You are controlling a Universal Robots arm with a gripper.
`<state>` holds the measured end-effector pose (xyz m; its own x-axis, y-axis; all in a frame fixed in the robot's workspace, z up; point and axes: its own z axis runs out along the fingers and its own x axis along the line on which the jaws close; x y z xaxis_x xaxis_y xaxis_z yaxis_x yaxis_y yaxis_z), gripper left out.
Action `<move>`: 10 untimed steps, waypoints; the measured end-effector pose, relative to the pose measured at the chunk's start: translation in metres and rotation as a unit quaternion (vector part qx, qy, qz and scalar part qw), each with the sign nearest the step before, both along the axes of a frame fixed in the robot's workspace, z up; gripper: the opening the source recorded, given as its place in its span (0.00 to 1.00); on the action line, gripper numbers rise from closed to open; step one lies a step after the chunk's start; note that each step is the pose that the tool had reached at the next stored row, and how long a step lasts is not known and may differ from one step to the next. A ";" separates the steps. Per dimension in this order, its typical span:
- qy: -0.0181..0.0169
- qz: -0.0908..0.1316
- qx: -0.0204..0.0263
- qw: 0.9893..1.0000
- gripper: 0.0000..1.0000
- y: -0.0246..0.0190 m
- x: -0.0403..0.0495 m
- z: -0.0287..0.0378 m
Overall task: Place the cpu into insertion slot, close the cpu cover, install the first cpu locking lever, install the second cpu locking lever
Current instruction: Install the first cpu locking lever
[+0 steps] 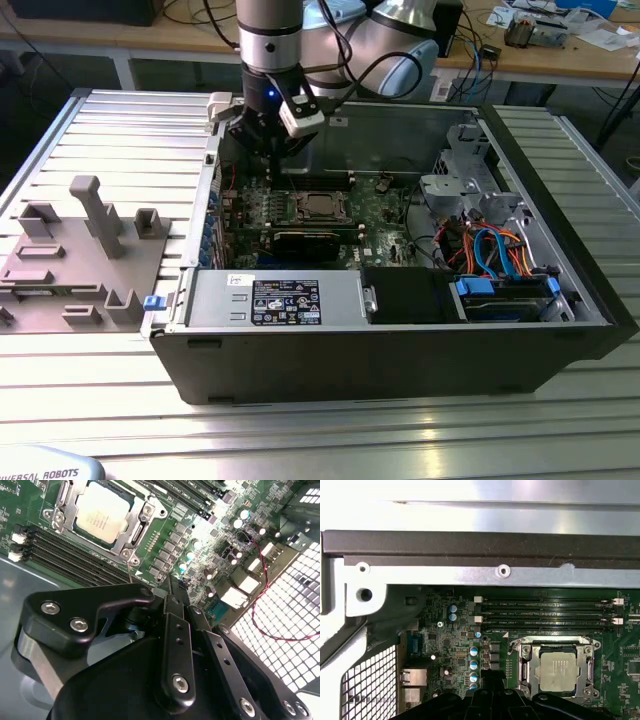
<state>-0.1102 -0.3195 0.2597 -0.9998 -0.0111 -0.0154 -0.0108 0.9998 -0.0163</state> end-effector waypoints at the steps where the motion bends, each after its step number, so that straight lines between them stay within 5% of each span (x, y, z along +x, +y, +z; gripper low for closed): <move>1: 0.000 0.000 0.000 1.000 0.11 0.0004 -0.0003 0.0000; 10: 0.000 0.000 0.000 1.000 0.11 0.0021 -0.0027 -0.0001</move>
<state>-0.1128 -0.3174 0.2596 -0.9998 -0.0111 -0.0155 -0.0108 0.9998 -0.0162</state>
